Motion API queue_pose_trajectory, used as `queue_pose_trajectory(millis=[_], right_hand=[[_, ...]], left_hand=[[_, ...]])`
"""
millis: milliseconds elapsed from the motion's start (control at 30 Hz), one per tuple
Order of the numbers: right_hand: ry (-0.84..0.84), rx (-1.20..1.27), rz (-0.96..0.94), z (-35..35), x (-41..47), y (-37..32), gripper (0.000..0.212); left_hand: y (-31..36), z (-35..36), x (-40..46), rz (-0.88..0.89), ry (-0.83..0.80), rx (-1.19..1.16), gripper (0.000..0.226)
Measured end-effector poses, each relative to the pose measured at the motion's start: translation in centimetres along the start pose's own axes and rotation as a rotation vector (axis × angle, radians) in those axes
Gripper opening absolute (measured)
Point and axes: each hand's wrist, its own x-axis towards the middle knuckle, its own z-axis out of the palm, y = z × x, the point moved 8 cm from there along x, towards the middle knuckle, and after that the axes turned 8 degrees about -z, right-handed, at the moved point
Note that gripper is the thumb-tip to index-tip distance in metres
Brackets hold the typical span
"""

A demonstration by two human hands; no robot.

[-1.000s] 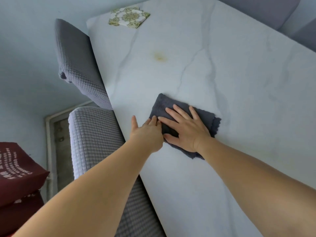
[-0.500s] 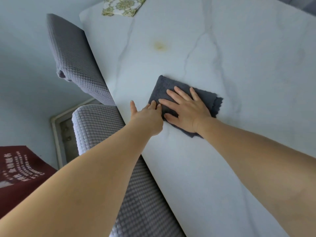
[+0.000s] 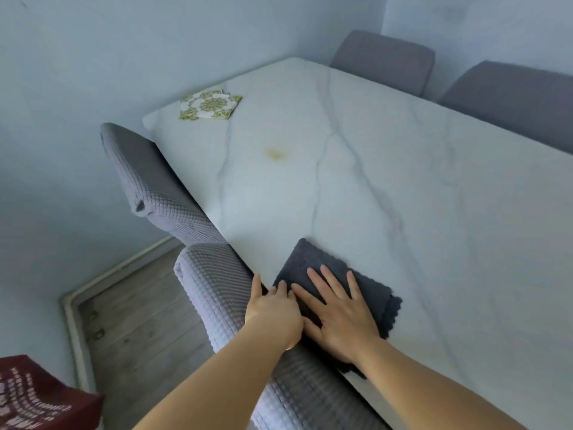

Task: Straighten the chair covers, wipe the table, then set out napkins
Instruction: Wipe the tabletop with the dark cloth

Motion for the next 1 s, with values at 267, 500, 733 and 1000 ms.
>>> queue_pose_trajectory(millis=[267, 500, 733, 1000], right_hand=[[0.021, -0.021, 0.050, -0.3, 1.1, 0.8, 0.065], [0.029, 0.003, 0.309, -1.2, 3.7, 4.0, 0.063], [0.129, -0.059, 0.612, -3.5, 7.7, 11.0, 0.072], [0.155, -0.065, 0.805, -6.6, 18.0, 21.8, 0.062]], left_hand=[[-0.5, -0.5, 2.1, 0.115, 0.041, -0.035, 0.060], [-0.5, -4.0, 6.5, 0.217, 0.091, -0.014, 0.057], [-0.7, -9.3, 11.5, 0.363, 0.238, -0.115, 0.053], [-7.2, -13.0, 19.8, 0.365, 0.205, -0.072, 0.052]])
